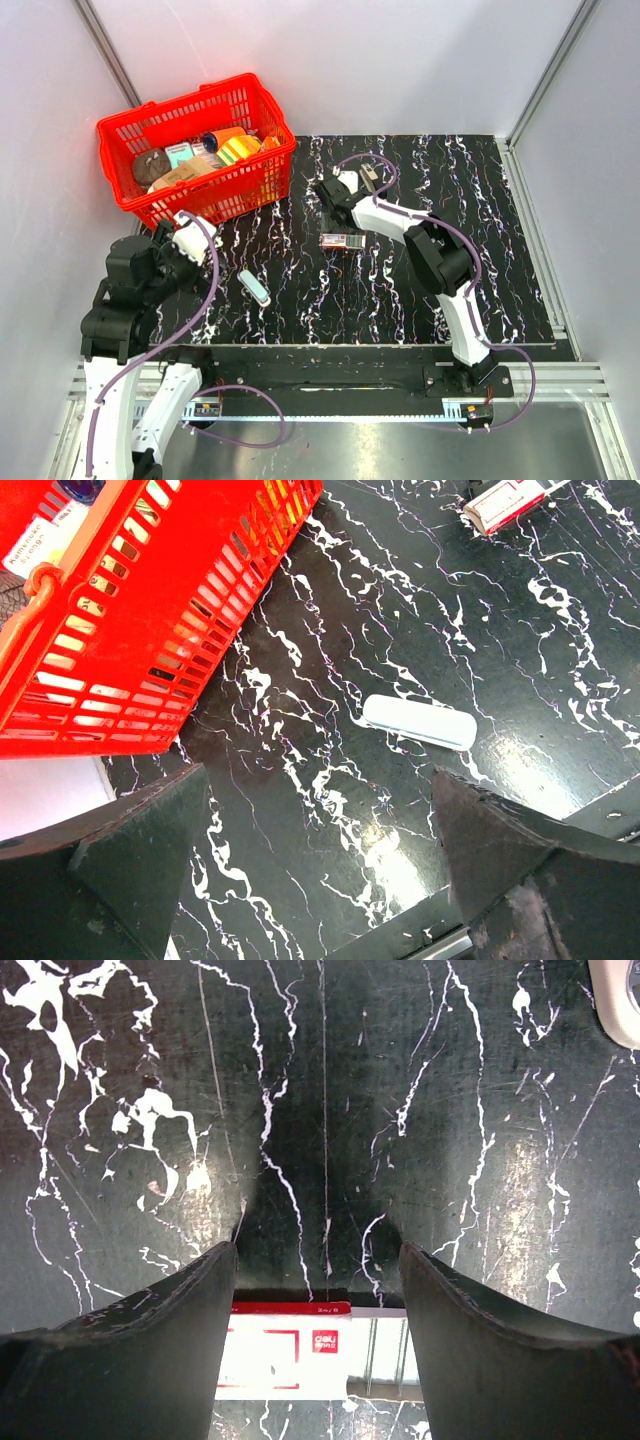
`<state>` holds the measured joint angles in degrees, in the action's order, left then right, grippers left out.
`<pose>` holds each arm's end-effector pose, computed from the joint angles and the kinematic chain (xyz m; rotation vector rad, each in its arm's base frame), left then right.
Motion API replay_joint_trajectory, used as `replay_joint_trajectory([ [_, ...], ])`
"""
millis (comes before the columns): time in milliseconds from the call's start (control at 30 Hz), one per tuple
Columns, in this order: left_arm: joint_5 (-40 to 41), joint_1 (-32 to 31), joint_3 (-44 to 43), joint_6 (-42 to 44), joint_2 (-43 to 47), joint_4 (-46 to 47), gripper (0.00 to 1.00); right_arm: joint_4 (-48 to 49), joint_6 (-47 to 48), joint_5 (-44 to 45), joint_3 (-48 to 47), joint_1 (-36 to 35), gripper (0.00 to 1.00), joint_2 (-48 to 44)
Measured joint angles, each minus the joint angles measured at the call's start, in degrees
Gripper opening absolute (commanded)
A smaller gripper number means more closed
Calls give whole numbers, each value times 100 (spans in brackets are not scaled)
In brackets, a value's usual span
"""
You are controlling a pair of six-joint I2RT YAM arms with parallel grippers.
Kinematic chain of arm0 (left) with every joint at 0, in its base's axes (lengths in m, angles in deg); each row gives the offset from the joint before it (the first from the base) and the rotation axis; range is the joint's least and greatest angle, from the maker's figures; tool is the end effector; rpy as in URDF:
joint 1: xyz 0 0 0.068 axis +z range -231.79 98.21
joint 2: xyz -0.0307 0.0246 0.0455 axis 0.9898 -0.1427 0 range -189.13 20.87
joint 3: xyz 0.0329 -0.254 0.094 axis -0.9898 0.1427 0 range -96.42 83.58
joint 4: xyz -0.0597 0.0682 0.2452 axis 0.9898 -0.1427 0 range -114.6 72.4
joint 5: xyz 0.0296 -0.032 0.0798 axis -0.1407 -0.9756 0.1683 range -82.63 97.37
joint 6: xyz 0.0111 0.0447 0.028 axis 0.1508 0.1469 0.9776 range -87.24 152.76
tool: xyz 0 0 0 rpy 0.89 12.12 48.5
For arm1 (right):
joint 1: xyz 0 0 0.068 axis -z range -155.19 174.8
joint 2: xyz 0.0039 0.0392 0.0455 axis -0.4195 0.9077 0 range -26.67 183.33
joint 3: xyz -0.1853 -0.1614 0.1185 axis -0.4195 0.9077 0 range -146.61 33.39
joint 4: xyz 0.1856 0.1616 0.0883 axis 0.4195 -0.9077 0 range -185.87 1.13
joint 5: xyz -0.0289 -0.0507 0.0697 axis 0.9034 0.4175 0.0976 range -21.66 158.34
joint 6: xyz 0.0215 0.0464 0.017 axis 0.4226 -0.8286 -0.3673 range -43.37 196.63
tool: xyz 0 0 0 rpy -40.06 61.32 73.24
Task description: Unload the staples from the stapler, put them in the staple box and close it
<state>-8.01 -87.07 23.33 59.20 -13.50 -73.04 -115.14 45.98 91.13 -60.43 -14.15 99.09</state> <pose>0.0892 -0.0177 0.3700 0.7188 1.9379 -0.0531 0.3743 0.2850 0.1583 -0.0374 2.4708 -0.0071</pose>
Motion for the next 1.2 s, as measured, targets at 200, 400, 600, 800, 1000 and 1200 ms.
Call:
replay_joint_trajectory([
  [200, 0, 0, 2, 55, 96, -94, 99, -13, -136, -59, -11, 46, 69, 44],
  [400, 2, 0, 2, 74, 142, -214, 99, 22, -245, -57, 61, 57, 66, 15],
  [600, 7, 0, 2, 81, 219, -249, 99, 411, -487, -216, 776, 68, 64, -424],
  [800, 24, 0, 0, 120, 219, -341, 99, 761, -730, -450, 1646, 50, 64, -1003],
  [1000, 24, 0, -7, 120, 219, -476, 99, 833, -879, -562, 2022, -81, 64, -1281],
  [1200, 24, 0, -13, 142, 293, -564, 99, 809, -1200, -573, 2398, -389, 64, -1580],
])
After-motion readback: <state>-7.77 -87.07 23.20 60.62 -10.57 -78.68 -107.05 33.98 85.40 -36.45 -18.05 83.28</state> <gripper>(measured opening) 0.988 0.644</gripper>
